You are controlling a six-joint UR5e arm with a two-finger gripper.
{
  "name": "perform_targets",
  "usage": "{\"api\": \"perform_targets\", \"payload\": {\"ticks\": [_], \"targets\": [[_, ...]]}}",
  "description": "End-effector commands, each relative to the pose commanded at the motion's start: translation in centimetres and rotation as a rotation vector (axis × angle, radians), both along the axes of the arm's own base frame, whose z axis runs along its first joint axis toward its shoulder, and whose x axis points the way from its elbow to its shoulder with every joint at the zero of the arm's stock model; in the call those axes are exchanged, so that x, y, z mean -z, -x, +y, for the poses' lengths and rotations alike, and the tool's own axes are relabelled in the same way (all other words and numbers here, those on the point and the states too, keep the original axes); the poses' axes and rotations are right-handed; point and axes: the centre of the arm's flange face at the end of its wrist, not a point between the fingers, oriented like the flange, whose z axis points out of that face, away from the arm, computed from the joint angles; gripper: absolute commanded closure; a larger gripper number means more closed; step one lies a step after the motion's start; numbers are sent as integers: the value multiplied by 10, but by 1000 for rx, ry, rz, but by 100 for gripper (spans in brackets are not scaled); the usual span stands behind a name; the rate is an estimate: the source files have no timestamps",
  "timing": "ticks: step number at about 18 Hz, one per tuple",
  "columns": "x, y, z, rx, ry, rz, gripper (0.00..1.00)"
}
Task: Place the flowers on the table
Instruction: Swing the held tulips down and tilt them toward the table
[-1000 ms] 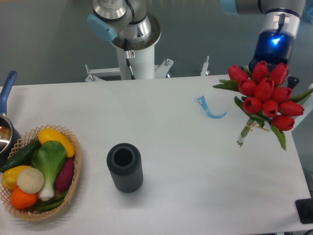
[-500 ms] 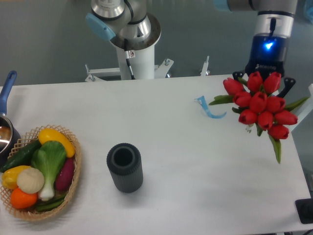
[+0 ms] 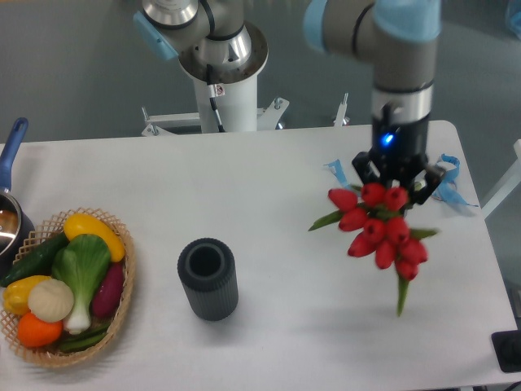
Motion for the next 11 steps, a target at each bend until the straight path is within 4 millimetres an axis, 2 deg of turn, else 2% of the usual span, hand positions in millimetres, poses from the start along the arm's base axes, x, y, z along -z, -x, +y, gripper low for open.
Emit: {"api": "perform_targets", "payload": {"ticks": [3,5,8,11], "targets": [[39,-9,27,21,163,36,69],[66,-2,32,17,208,23,67],[118,15,46,17,245,-25,67],[145,26,54,19,258,-43,67]]}}
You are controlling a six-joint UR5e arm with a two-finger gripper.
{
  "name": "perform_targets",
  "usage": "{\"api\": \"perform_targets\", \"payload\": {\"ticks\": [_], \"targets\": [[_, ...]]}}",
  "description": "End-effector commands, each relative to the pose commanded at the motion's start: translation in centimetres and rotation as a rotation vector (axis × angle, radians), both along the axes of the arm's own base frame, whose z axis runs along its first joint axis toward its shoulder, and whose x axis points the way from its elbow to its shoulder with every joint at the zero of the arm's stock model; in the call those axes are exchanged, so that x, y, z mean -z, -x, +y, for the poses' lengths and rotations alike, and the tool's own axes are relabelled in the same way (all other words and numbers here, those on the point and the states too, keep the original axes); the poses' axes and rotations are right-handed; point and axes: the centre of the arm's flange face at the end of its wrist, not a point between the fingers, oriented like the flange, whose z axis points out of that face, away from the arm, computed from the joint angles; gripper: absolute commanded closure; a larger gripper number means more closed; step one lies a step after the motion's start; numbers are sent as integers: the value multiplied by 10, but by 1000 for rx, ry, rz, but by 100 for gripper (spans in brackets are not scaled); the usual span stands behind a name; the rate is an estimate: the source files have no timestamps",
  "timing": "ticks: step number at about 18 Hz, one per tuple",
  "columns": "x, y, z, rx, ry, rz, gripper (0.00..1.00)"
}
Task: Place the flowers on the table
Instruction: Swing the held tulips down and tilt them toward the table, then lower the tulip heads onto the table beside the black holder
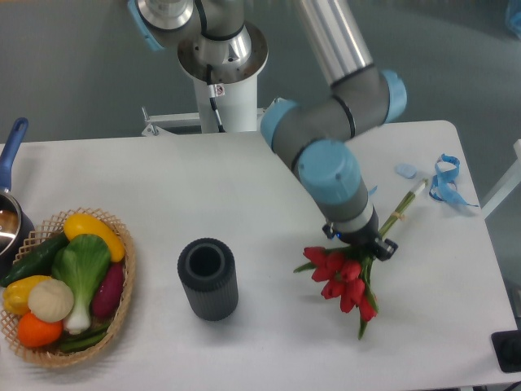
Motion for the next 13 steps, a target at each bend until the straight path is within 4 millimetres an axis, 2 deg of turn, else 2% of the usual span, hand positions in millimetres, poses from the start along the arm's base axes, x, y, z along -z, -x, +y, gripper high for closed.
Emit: {"api": "perform_targets", "payload": {"ticks": [2,4,5,6,7,9,11,12,13], "targets": [[12,3,1,-4,4,-6,67],[11,2,2,-1,2,-4,66],[10,3,1,3,2,-4,51],[7,3,1,9,-2,0,1],[0,3,1,7,-16,11,0],[-36,3,0,7,-63,66,0],[-81,6,-3,1,-115,119,0],[-107,10,-4,-1,-137,148,0],[-144,19,-17,-20,-155,174,0]]}}
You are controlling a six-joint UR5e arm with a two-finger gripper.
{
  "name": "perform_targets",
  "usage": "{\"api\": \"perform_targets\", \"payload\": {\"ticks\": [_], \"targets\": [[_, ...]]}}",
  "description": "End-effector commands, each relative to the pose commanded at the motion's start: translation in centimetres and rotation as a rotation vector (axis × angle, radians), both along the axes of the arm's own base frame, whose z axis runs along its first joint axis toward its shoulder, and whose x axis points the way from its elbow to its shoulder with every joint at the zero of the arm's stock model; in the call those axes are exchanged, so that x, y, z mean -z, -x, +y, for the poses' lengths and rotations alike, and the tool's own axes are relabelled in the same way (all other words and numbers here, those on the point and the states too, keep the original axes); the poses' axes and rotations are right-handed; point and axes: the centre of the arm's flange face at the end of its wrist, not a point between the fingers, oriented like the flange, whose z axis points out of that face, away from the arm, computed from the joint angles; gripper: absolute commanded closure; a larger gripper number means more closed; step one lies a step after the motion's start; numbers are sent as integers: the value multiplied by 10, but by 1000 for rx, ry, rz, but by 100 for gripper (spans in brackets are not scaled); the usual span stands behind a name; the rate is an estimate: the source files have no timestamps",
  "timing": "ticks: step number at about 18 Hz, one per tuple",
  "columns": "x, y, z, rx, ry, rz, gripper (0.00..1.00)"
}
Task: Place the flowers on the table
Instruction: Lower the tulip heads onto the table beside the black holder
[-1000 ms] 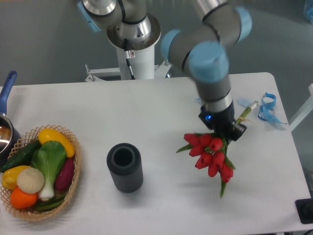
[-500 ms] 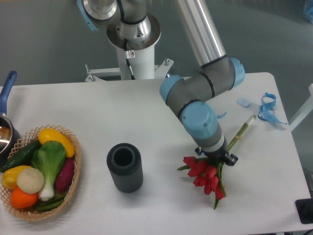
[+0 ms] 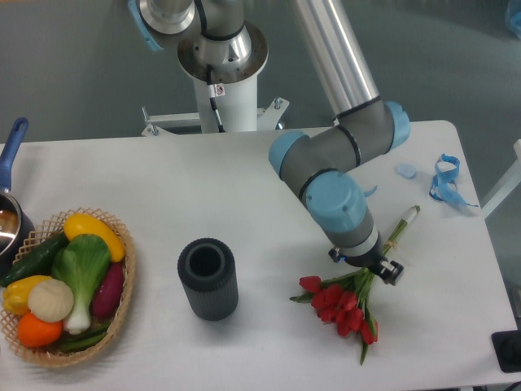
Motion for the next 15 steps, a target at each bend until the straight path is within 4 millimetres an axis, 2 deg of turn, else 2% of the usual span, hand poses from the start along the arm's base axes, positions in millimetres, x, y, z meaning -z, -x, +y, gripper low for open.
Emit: {"api": "perform_targets", "payload": {"ticks": [1,2,3,5,7,11,13,15], "targets": [[-17,7,-11,1,-2,-13,0],[-45,14,-30,39,-16,-51,0],[-62,22,-49,66,-28,-77,0],[-82,30,-80,119,-45,-118,0],[-101,41,-129,189,-48,-172,0],[-120,56,-208,276,-144,-239,0],[-123,66,-257,368,-170,-269,0],[-123,70,-275,385,-201,-281,0]]}}
